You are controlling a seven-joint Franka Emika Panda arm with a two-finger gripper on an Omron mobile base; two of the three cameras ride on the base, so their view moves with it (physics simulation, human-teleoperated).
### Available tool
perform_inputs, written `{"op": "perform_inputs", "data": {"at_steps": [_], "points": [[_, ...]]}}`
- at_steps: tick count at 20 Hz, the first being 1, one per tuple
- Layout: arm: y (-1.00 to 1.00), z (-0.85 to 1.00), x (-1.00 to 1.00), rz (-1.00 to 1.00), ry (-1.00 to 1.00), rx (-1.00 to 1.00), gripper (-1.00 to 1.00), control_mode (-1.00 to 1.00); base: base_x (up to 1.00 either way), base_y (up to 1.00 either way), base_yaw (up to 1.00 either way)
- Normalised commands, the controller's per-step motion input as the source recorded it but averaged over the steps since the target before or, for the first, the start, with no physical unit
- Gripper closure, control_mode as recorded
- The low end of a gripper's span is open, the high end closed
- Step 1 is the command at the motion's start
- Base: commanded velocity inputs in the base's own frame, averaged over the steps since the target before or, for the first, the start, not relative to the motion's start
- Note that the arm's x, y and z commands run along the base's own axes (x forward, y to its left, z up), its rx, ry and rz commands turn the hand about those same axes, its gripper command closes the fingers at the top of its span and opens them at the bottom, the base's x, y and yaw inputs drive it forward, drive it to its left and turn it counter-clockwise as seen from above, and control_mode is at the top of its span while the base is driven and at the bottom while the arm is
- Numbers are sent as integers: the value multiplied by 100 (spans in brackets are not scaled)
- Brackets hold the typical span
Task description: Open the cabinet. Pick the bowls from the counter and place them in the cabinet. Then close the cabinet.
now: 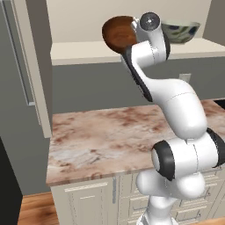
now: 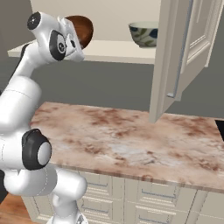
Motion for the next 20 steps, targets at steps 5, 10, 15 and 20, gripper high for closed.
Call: {"op": "perform_inputs", "data": {"at_steps": [5,10,15,20], "points": [[6,-6,47,0,0,-2,100,-100,0,0,0],[14,-15,52,0,-3,-5,100,-100,0,0,0],[2,-10,39,0,6,-1,100,-100,0,0,0],[0,0,17,0,26,0,100,-100,0,0,0]]}}
